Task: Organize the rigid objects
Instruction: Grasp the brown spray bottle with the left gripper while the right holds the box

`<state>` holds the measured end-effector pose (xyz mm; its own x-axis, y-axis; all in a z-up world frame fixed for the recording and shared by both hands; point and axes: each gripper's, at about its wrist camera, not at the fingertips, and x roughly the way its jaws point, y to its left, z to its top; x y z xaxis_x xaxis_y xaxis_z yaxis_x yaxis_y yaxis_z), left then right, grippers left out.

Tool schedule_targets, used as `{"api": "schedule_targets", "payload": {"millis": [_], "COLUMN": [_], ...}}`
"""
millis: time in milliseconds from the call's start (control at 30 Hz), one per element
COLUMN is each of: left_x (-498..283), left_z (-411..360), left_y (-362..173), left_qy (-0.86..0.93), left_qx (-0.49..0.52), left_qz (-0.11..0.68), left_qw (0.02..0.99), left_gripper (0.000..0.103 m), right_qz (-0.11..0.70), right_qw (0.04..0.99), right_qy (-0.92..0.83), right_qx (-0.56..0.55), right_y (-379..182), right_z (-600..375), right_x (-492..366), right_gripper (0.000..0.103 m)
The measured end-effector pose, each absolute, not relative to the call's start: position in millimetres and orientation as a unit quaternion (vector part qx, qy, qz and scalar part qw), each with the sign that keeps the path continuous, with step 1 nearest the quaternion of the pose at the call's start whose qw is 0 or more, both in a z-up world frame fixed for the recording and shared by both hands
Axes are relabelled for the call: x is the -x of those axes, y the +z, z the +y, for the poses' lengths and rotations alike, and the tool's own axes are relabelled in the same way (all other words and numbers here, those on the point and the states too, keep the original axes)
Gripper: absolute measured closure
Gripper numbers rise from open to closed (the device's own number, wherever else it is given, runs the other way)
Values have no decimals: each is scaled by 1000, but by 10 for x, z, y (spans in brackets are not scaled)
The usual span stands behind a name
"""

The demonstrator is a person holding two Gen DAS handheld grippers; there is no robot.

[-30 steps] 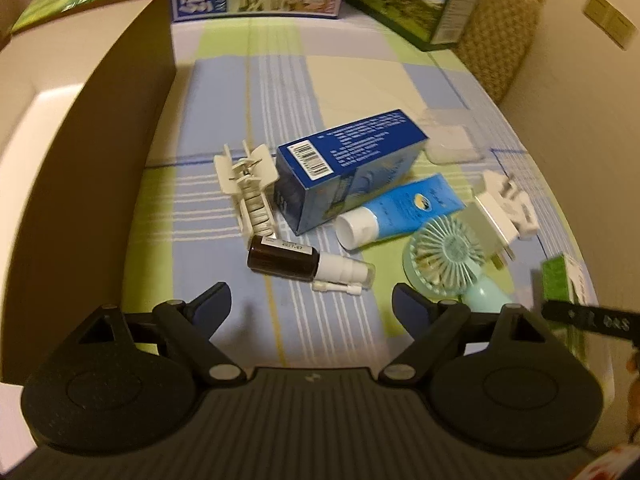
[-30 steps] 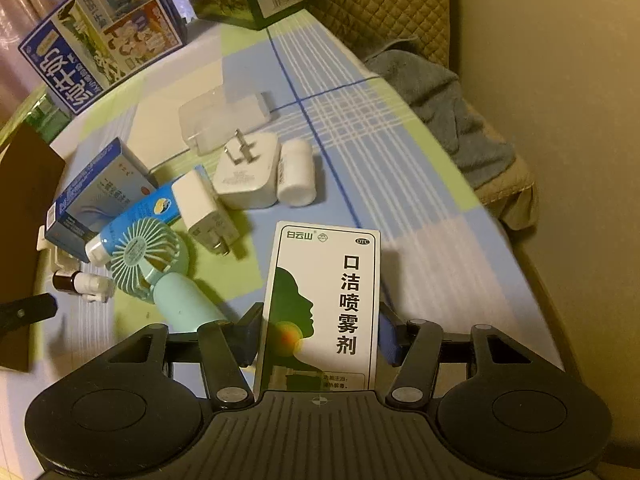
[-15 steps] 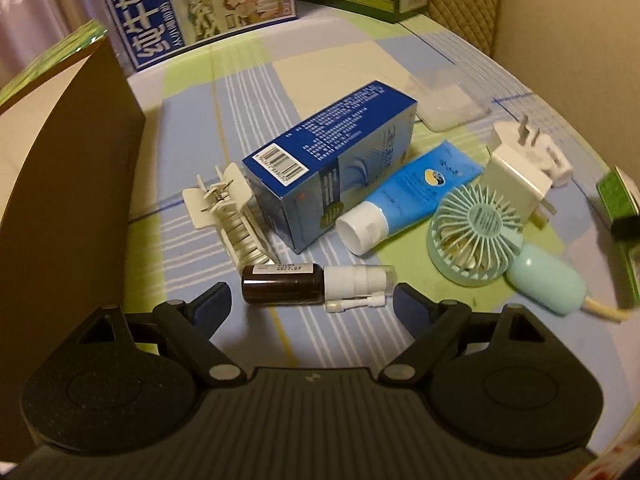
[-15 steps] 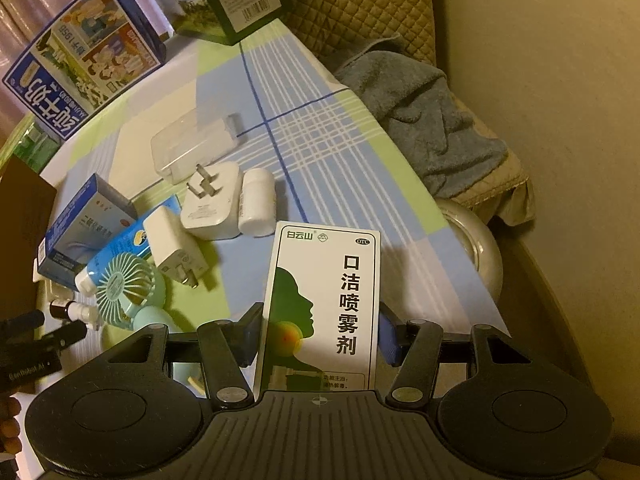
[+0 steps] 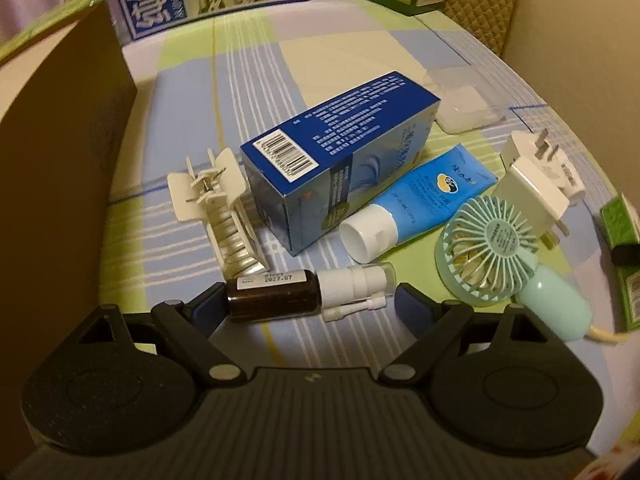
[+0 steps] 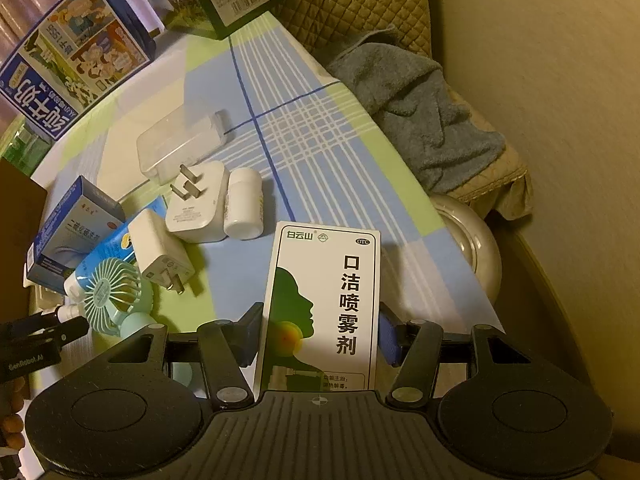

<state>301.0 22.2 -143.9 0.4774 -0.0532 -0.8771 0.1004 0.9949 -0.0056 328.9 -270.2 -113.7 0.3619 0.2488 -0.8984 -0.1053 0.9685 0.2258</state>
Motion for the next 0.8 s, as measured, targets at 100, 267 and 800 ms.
{"api": "schedule_targets", "payload": {"millis": [100,267,800], "left_x": [-3039,-3072,-2820], "left_z": [257,251,309], "left_y": [-1449,-1453,-1391], "left_qy": [-28,-7,-3], "left_qx": [4,20,0], "left_qz": [519,521,507], "left_qw": [854,853,862], "left_gripper": [15,15,16], "right_qz": [555,556,551], "right_qw": [822,821,819], "right_qy": [112,115,152], "right_qx": [-62,-57,-39], "right_y": [-1136,-1139,-1119], "right_z": [-2691,-2680,-2629], "right_x": [-3299,-3315,-3278], "right_gripper": [49,49,49]}}
